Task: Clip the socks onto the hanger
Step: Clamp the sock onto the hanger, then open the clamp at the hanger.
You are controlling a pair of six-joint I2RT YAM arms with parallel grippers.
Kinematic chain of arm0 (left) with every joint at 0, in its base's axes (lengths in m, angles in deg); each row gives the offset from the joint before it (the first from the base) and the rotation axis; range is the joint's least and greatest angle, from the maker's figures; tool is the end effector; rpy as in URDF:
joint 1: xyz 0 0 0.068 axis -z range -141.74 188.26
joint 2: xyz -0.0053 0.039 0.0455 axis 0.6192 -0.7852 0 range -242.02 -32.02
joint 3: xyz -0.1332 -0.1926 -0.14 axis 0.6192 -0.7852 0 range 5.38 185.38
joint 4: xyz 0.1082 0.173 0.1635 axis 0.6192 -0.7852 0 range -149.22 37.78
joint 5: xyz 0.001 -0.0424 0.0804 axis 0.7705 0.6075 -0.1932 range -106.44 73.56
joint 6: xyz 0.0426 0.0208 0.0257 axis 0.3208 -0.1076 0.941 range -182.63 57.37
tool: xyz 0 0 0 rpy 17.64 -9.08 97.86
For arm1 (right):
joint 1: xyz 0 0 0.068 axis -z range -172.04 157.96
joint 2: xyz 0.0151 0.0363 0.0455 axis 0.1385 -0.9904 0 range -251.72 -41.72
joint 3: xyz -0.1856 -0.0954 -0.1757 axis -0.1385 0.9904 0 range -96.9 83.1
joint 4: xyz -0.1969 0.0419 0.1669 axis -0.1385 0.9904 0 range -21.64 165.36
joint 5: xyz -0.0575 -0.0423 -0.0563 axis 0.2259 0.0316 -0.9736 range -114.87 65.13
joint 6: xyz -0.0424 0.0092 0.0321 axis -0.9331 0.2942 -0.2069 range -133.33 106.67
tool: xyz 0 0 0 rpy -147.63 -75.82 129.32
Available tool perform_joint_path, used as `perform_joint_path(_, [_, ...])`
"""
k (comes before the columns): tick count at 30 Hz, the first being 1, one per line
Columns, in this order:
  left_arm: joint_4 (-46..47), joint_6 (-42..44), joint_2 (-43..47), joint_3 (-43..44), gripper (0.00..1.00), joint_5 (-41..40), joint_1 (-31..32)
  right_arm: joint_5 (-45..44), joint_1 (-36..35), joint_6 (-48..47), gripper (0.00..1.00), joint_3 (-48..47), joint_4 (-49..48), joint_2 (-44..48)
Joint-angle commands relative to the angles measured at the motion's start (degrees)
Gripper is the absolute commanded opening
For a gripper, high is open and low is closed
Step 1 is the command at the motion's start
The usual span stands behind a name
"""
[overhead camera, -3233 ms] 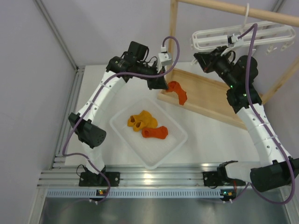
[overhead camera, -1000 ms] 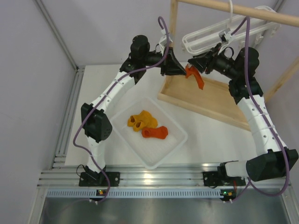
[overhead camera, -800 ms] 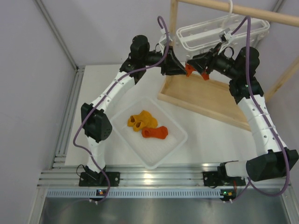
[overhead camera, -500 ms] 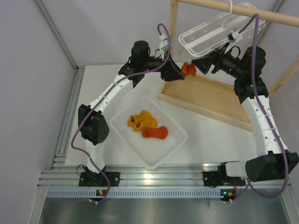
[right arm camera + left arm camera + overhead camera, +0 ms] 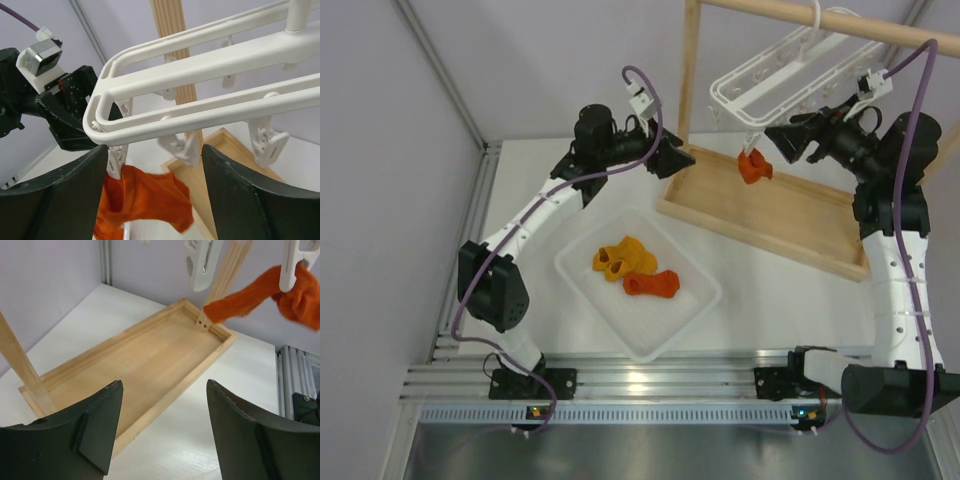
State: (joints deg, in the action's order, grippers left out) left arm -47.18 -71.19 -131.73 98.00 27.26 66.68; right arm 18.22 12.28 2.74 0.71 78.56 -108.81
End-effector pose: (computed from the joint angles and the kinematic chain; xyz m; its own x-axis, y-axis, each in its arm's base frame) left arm 0.3531 -0.2189 0.3995 -0.1727 -0.0289 -0.9845 0.9361 0.3062 -0.1732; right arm 0.2385 0.0063 0.4881 -0.0874 0.2093 -0.9739 -0.6238 0.7508 0.2173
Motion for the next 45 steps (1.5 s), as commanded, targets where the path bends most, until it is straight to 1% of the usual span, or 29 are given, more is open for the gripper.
perform_joint_path(1, [10.5, -1.97, -0.75, 2.48, 0.73, -2.66, -0.39, -1.87, 1.66, -0.61, 0.74, 0.21, 0.88, 0.82])
perform_joint_path(2, [14.69, -2.86, -1.63, 2.39, 0.74, -2.83, -0.47, -1.96, 1.92, -0.61, 0.74, 0.12, 0.96, 0.99])
perform_joint_path(3, [16.65, -3.56, -2.25, 2.39, 0.78, -2.57, -0.3, -2.05, 2.36, -0.61, 0.74, -0.05, 1.05, 1.08])
perform_joint_path(4, [18.15, -4.01, -2.95, 2.74, 0.8, -2.22, -0.21, -1.96, 2.45, -0.61, 0.74, -0.23, 1.23, 1.08])
perform_joint_path(10, [30.37, -8.49, -7.52, 4.94, 0.8, -1.86, 0.14, -0.64, 2.89, -0.87, 0.75, -2.42, 2.46, 1.35])
perform_joint_path(11, [30.73, -8.15, -8.4, 5.29, 0.82, -2.65, 0.4, -0.38, 2.89, -0.96, 0.75, -2.51, 2.72, 1.61])
perform_joint_path(14, [31.87, -7.79, -10.15, 7.57, 0.82, -3.98, 0.67, 0.76, 2.89, -0.78, 0.76, -3.13, 3.34, 1.7])
perform_joint_path(15, [32.57, -8.14, -10.68, 8.88, 0.82, -3.19, 0.75, 1.55, 2.89, -0.78, 0.77, -3.39, 3.51, 1.61])
perform_joint_path(16, [34.15, -8.75, -11.13, 9.33, 0.82, -0.49, 0.84, 1.91, 2.89, -0.61, 0.8, -3.83, 3.69, 1.7])
perform_joint_path(20, [37.06, -8.41, -12.27, 10.47, 0.81, 2.52, 1.28, 2.26, 2.89, 0.0, 0.87, -4.1, 4.04, 2.14])
perform_joint_path(23, [37.85, -9.19, -12.88, 11.0, 0.79, 2.44, 1.28, 2.43, 2.8, 0.45, 0.89, -3.92, 3.87, 2.66])
perform_joint_path(24, [38.03, -9.37, -13.06, 11.35, 0.78, 2.44, 1.28, 2.96, 2.8, 0.53, 0.89, -4.01, 3.87, 2.67])
perform_joint_path(27, [38.47, -10.77, -14.11, 12.85, 0.71, 2.53, 1.37, 4.19, 2.8, 1.59, 0.89, -3.83, 2.82, 2.93])
perform_joint_path(28, [38.55, -11.56, -14.29, 13.2, 0.65, 2.61, 1.37, 4.54, 2.8, 1.94, 0.88, -3.57, 1.77, 3.02])
perform_joint_path(30, [38.64, -12.1, -14.99, 13.9, 0.6, 2.7, 1.46, 5.25, 2.54, 2.99, 0.87, -3.39, 0.97, 3.11])
perform_joint_path(34, [37.68, -11.49, -15.87, 14.52, 0.57, 2.09, 1.9, 6.3, 1.57, 4.05, 0.85, -2.78, -0.96, 3.28])
perform_joint_path(37, [36.45, -11.04, -16.4, 15.31, 0.52, 1.48, 2.42, 6.48, 0.52, 5.1, 0.82, -2.78, -2.63, 3.63])
perform_joint_path(41, [35.92, -10.25, -16.49, 15.31, 0.49, -0.19, 2.6, 6.13, -1.32, 4.06, 0.79, -2.78, -2.73, 3.98])
perform_joint_path(44, [36.09, -9.9, -16.05, 15.22, 0.42, -1.51, 2.69, 5.52, -2.03, 2.3, 0.76, -2.51, -1.41, 4.42])
perform_joint_path(45, [36.18, -9.73, -15.96, 15.22, 0.38, -1.69, 2.6, 5.25, -2.21, 1.86, 0.76, -2.25, -0.97, 4.6])
